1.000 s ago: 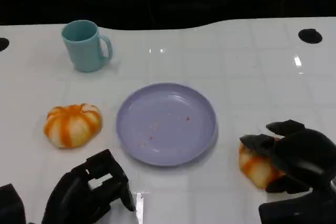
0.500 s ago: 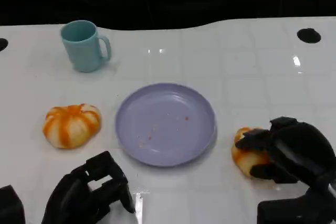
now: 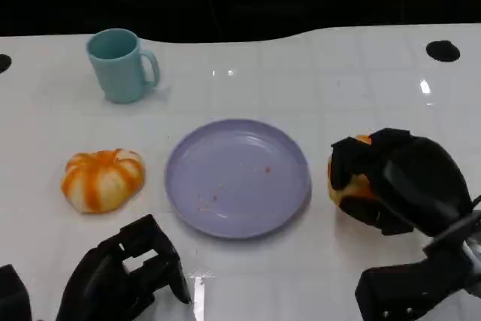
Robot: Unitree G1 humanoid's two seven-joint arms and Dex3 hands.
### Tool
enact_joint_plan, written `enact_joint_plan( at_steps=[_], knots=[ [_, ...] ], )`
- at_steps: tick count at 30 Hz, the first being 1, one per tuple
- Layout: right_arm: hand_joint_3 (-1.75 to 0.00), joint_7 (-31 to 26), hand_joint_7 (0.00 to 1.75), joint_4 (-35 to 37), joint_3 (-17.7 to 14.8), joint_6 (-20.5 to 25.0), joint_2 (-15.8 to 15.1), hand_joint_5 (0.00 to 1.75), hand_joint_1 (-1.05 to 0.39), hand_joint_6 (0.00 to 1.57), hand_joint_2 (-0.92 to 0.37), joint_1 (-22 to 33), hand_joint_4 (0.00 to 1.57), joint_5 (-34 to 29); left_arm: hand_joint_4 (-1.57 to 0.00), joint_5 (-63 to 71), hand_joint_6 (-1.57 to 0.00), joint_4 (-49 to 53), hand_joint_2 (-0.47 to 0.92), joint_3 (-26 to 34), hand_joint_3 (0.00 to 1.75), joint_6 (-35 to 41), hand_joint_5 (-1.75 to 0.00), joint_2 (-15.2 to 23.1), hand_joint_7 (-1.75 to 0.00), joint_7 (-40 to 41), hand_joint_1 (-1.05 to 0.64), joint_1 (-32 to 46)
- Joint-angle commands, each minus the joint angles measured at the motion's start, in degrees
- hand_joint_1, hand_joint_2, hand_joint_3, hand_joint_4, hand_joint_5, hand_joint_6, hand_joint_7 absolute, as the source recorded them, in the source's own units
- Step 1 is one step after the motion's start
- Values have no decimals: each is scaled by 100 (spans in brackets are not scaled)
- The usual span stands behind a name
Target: Grasp the bread from the table and place it into the plate.
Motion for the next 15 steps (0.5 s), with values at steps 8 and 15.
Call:
enact_joint_plan(
  at_steps=[8,15],
  knots=[
    [-120,44,164,-129,-153,-159,262,175,-17,80,-31,-584,102,575,-70,-61,-67,-79,92,7,7,74,-173,61,-140,20,-63,6],
    [-136,371,164,-201,-90,-191,601,175,-17,82,-22,-861,104,829,-71,4,-67,-40,92,-15,9,25,-173,40,-138,64,-63,-19]
  ],
)
